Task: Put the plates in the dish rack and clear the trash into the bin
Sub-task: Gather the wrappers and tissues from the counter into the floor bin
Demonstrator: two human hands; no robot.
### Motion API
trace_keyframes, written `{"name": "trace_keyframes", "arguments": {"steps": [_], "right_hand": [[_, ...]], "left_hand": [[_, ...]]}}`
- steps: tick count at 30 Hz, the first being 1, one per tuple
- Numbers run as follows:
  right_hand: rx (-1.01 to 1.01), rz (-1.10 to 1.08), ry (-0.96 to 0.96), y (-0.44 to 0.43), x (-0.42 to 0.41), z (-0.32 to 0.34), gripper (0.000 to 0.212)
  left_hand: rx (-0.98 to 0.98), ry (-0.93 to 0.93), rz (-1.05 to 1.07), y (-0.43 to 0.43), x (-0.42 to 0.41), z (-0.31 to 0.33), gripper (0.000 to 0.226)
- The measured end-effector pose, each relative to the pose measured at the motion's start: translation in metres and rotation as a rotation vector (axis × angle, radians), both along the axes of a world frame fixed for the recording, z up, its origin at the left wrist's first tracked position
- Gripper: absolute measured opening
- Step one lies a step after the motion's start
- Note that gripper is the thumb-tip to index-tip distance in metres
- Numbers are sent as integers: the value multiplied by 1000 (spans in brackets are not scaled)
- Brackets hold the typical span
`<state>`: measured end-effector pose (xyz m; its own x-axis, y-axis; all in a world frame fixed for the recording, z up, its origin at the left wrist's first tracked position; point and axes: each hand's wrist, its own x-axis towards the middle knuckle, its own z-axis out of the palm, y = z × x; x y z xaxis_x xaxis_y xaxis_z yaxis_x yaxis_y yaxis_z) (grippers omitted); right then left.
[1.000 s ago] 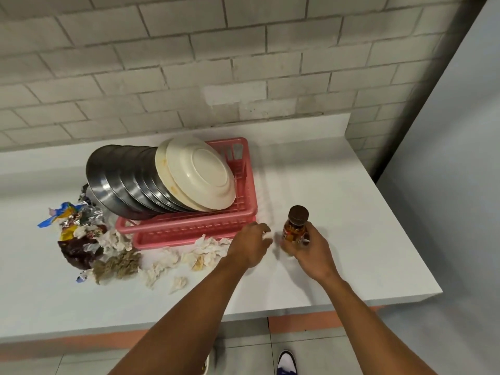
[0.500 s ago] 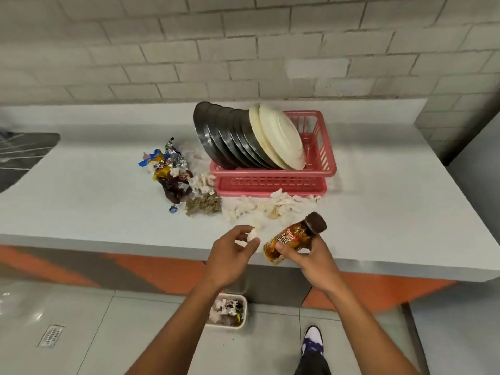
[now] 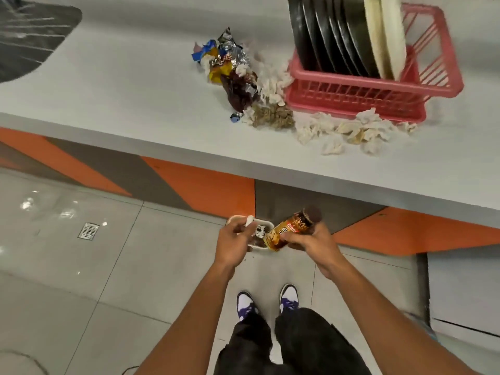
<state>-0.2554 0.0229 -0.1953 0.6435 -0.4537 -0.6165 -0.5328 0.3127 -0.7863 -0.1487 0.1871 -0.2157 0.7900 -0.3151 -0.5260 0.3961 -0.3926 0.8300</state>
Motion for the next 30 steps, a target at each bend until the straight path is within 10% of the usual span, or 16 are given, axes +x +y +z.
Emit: {"name": "trace_keyframes", "arguments": {"steps": [11,30], "right_hand": [[-258,272,204,14,78,-215,81],[-1002,1079,349,15,175,-591,52]], "left_hand": [[198,127,106,5,48,-210,22],[902,-366,-683,-7,108,-544,29]]}}
